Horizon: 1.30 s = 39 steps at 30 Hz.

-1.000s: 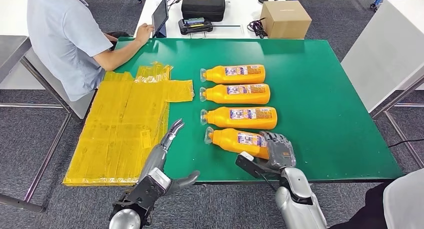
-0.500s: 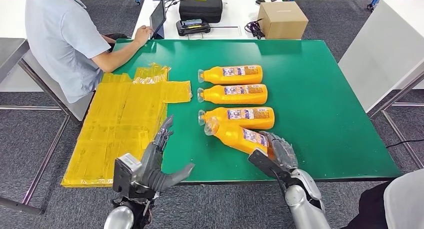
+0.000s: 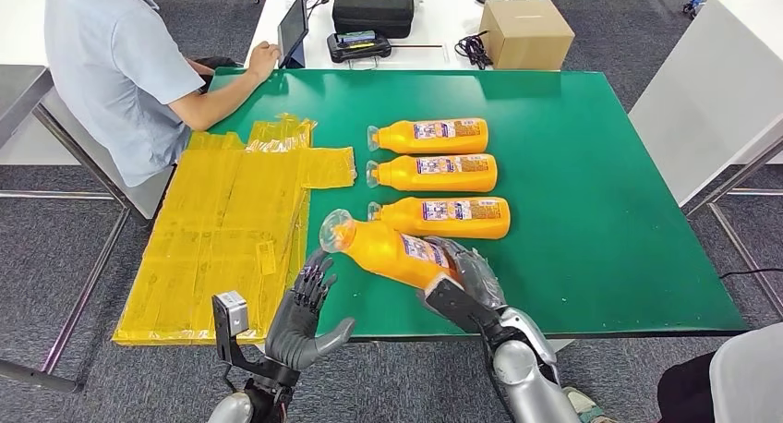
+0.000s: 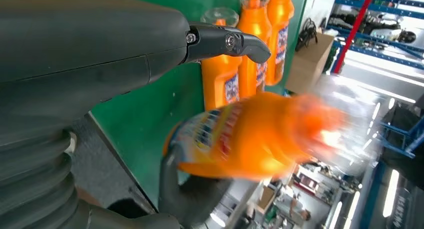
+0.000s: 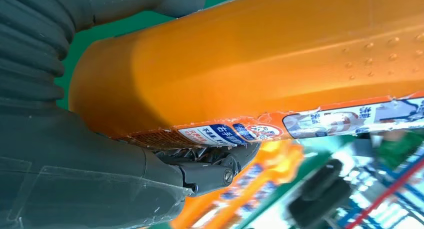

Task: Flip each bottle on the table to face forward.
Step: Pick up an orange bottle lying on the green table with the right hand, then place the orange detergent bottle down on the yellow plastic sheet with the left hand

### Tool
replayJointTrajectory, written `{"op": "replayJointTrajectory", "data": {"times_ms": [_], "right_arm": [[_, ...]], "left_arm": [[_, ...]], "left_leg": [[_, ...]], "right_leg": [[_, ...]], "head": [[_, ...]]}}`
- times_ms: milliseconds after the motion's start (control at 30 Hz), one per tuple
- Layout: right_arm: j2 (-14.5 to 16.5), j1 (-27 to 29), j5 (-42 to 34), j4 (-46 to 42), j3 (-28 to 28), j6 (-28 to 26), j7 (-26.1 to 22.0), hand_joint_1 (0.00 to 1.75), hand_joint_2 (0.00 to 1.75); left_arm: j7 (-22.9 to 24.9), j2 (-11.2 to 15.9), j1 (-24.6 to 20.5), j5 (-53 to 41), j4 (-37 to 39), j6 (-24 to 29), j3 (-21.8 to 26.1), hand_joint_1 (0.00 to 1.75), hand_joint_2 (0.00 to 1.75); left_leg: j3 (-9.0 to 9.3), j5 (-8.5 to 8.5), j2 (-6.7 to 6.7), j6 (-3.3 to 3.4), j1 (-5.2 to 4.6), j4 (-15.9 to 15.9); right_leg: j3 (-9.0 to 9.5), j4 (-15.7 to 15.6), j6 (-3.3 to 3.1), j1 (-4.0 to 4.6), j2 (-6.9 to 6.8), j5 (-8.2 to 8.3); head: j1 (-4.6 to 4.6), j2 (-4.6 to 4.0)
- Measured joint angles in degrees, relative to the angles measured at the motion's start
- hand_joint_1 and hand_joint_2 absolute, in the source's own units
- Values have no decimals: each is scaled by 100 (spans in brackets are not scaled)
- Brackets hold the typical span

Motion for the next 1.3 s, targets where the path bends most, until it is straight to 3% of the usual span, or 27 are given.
{"op": "replayJointTrajectory", "data": {"times_ms": [233,500,767,1100,1300], "right_arm": [[233,125,98,-464,258,-227,147,175,175],[415,179,13,-629,353,-62,258,175,175],[471,-49,-304,-50,364,-30,-60,175,175],[876,-365,-466,214,435,48,306,175,175],[951,-374,-439,218,471,4,357,175,175]], "left_arm": [[-177,-4,-177,-505,49,465,14,0,175],[-353,-19,-219,-198,-70,445,58,0,175],[-186,-29,-318,891,-58,-287,-112,0,175],[-165,-20,-478,1122,301,-344,-221,0,175],[-212,-20,-532,1014,359,-310,-222,0,175]], "left_leg": [[-11,-1,-1,0,0,0],[-19,0,-3,0,0,0],[-19,0,-3,0,0,0],[-23,2,-2,-2,3,0],[-27,2,-4,-2,2,0]], "right_leg": [[-12,0,-1,0,-2,-1],[-18,0,-1,0,-3,-1],[-18,0,-1,0,-3,-1],[-26,4,-1,2,-3,0],[-26,5,-1,0,-3,-1]], "head": [[-1,0],[0,0],[0,0],[-1,0],[1,0]]}}
